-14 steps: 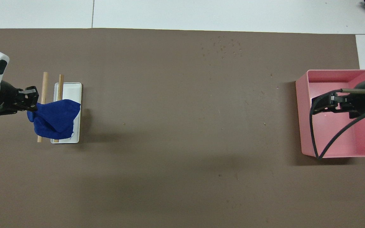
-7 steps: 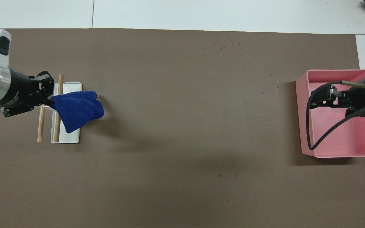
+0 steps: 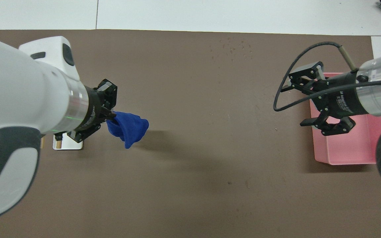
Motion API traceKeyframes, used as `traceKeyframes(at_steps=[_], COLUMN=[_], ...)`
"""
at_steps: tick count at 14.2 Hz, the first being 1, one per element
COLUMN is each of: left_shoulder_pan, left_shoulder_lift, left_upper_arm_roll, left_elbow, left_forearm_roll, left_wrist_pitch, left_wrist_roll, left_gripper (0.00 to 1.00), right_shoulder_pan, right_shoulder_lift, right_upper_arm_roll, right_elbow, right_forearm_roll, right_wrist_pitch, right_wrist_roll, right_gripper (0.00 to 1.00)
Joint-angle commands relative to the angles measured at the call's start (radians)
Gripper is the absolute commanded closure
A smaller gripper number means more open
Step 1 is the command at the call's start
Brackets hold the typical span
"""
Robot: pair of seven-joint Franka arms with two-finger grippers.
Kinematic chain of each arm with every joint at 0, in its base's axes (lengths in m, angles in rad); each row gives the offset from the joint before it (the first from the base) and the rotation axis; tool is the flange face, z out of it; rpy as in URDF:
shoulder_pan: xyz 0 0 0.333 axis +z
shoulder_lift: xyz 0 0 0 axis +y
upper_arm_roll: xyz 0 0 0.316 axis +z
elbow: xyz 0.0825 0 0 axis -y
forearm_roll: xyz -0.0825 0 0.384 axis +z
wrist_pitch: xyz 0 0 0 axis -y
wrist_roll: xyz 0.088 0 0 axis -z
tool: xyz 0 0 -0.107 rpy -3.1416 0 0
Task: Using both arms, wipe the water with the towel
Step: 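Carry the towel toward the right gripper while the right gripper reaches it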
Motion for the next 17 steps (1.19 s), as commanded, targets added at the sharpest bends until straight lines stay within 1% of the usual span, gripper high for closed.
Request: traceKeyframes(at_steps=[1, 2, 3, 4, 6, 7, 8, 9, 10, 12, 13, 15, 17], left_shoulder_pan=[-0.067, -0.092, -0.112, -0.130, -0.170, -0.187, -0.208, -0.227, -0.242, -0.247, -0.247, -0.247, -0.247], left_shoulder_lift=[0.018, 0.018, 0.018, 0.018, 0.018, 0.018, 0.018, 0.016, 0.016, 0.016, 0.016, 0.015, 0.012], left_upper_arm_roll=[0.010, 0.012, 0.010, 0.010, 0.010, 0.010, 0.010, 0.010, 0.010, 0.004, -0.011, -0.016, -0.028], left_elbow=[0.041, 0.044, 0.050, 0.056, 0.071, 0.077, 0.079, 0.079, 0.081, 0.093, 0.094, 0.094, 0.096], left_forearm_roll=[0.005, 0.005, 0.005, 0.003, 0.005, 0.005, 0.003, 0.003, 0.003, 0.002, 0.003, 0.003, 0.003], left_wrist_pitch=[0.022, 0.048, 0.084, 0.115, 0.154, 0.166, 0.189, 0.209, 0.217, 0.259, 0.290, 0.336, 0.349], left_wrist_roll=[-0.155, -0.219, -0.291, -0.357, -0.442, -0.481, -0.532, -0.569, -0.600, -0.673, -0.712, -0.747, -0.766], left_gripper=[1.00, 1.00, 1.00, 1.00, 1.00, 1.00, 1.00, 1.00, 1.00, 1.00, 1.00, 1.00, 1.00], right_shoulder_pan=[0.039, 0.049, 0.085, 0.108, 0.116, 0.126, 0.172, 0.192, 0.195, 0.207, 0.230, 0.241, 0.255], right_shoulder_lift=[0.042, 0.048, 0.051, 0.060, 0.077, 0.080, 0.092, 0.096, 0.103, 0.105, 0.105, 0.093, 0.080], right_upper_arm_roll=[0.002, 0.005, 0.010, 0.010, 0.010, 0.010, 0.010, 0.010, 0.012, 0.012, 0.012, 0.012, 0.013], right_elbow=[0.029, 0.029, 0.029, 0.031, 0.031, 0.029, 0.029, 0.029, 0.029, 0.018, 0.012, -0.023, -0.038], right_forearm_roll=[0.122, 0.142, 0.147, 0.153, 0.231, 0.239, 0.236, 0.233, 0.233, 0.241, 0.242, 0.236, 0.230], right_wrist_pitch=[0.057, 0.100, 0.125, 0.143, 0.195, 0.219, 0.245, 0.272, 0.292, 0.298, 0.308, 0.328, 0.311], right_wrist_roll=[0.309, 0.428, 0.506, 0.562, 0.645, 0.691, 0.752, 0.807, 0.858, 0.921, 0.943, 0.944, 0.923], right_gripper=[0.04, 0.04, 0.04, 0.04, 0.04, 0.04, 0.04, 0.04, 0.04, 0.01, 0.01, 0.01, 0.01])
